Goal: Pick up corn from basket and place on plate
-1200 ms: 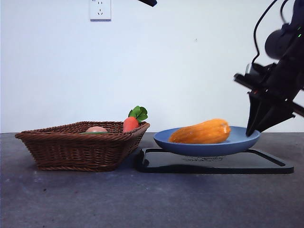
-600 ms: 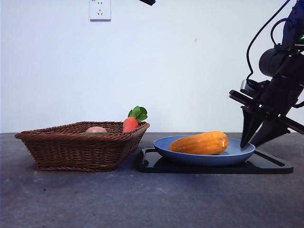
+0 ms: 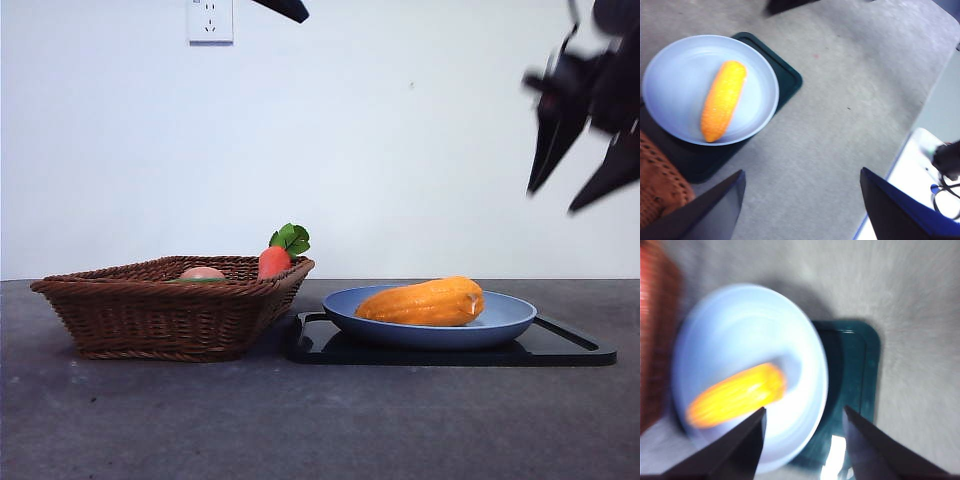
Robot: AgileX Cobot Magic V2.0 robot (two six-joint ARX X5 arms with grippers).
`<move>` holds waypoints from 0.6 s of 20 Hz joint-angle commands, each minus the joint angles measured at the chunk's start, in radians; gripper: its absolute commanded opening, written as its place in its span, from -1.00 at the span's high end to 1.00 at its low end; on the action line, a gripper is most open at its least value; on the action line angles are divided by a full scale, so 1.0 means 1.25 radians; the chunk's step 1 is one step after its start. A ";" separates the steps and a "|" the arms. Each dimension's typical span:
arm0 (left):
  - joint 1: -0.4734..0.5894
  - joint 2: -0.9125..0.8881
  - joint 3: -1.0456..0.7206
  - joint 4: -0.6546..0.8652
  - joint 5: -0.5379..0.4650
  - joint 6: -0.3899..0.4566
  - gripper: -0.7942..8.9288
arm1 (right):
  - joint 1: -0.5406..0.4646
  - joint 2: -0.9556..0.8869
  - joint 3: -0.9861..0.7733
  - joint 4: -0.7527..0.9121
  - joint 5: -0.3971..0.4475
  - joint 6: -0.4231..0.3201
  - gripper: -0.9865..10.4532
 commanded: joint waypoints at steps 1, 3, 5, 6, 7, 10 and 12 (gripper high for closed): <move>0.005 0.004 0.019 0.006 -0.004 0.004 0.07 | 0.007 -0.100 0.016 -0.041 -0.003 -0.024 0.39; 0.014 0.004 0.019 0.005 -0.004 0.004 0.07 | 0.027 -0.198 0.012 -0.070 -0.003 -0.027 0.39; 0.020 0.004 0.019 0.004 -0.004 0.004 0.07 | 0.051 -0.291 -0.001 -0.106 -0.002 -0.035 0.39; 0.022 0.004 0.019 0.004 -0.004 0.004 0.07 | 0.062 -0.335 -0.016 -0.120 -0.002 -0.038 0.39; 0.022 0.004 0.019 0.004 -0.004 0.005 0.07 | 0.073 -0.379 -0.037 -0.132 -0.002 -0.038 0.39; 0.022 0.004 0.019 0.003 -0.004 0.006 0.07 | 0.112 -0.514 -0.145 -0.140 -0.002 -0.038 0.40; 0.022 0.004 0.019 0.003 -0.004 0.006 0.12 | 0.130 -0.598 -0.230 -0.140 -0.002 -0.037 0.40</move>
